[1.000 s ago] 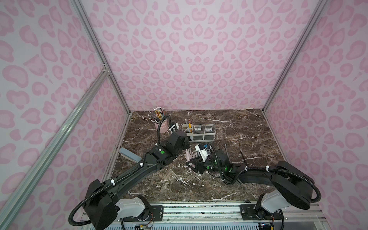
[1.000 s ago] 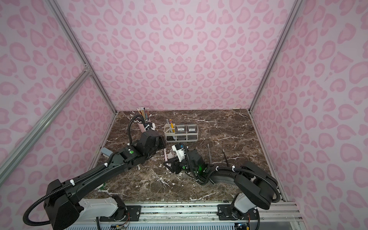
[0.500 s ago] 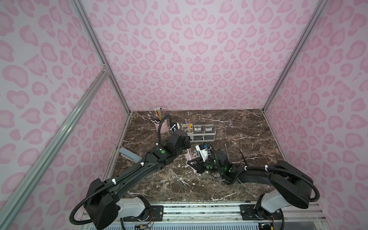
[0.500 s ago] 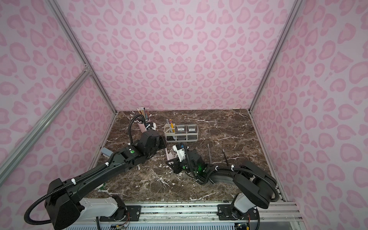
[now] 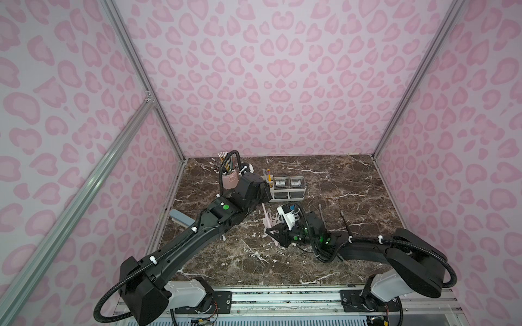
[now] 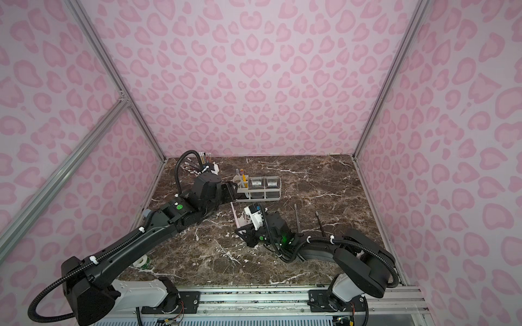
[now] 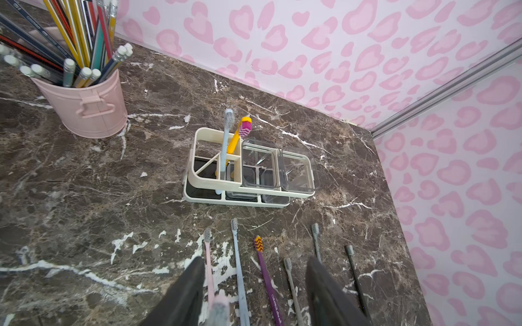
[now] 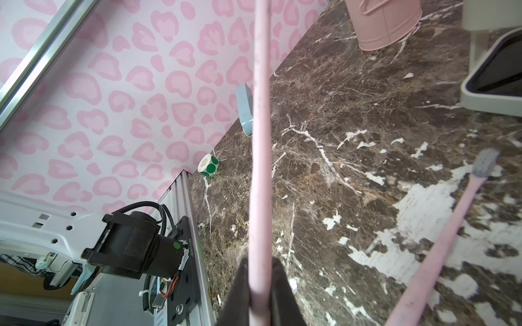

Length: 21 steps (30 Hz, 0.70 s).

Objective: Place the toothbrush into the toothbrush holder
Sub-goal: Pick up the toothbrush from the center of the board.

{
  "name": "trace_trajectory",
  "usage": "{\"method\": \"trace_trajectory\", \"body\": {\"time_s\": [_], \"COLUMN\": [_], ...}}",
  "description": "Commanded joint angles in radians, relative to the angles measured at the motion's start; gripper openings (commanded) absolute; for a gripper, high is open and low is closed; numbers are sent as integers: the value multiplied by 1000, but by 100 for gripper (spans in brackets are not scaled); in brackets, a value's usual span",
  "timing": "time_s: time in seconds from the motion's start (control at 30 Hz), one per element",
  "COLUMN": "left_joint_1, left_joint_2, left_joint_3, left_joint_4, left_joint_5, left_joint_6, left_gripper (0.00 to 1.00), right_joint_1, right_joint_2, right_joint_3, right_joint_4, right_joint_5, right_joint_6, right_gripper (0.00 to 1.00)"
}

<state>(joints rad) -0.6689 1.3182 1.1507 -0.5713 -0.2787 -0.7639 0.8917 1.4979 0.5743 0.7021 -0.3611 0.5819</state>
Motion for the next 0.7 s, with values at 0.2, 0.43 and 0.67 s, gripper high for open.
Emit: {"method": "trace_trajectory", "body": {"time_s": [0.2,0.43,0.67], "left_joint_1": [123,150,156], "left_joint_2": [37,68,90], "left_joint_3": [5,22,41], "left_joint_4": [-147,-135,-174], "left_joint_5": [261,393,452], "left_joint_6": [69,45,41], "left_gripper": [56,55,55], "right_joint_1": [2,6,7], "right_joint_2": [-26,-12,-11], "right_joint_3": [-8,-3,-5], "right_joint_4": [10,4,-9], "right_joint_5": [13,-4,7], "right_joint_6": [-54,-67,-85], "right_gripper": [0,0,0]}}
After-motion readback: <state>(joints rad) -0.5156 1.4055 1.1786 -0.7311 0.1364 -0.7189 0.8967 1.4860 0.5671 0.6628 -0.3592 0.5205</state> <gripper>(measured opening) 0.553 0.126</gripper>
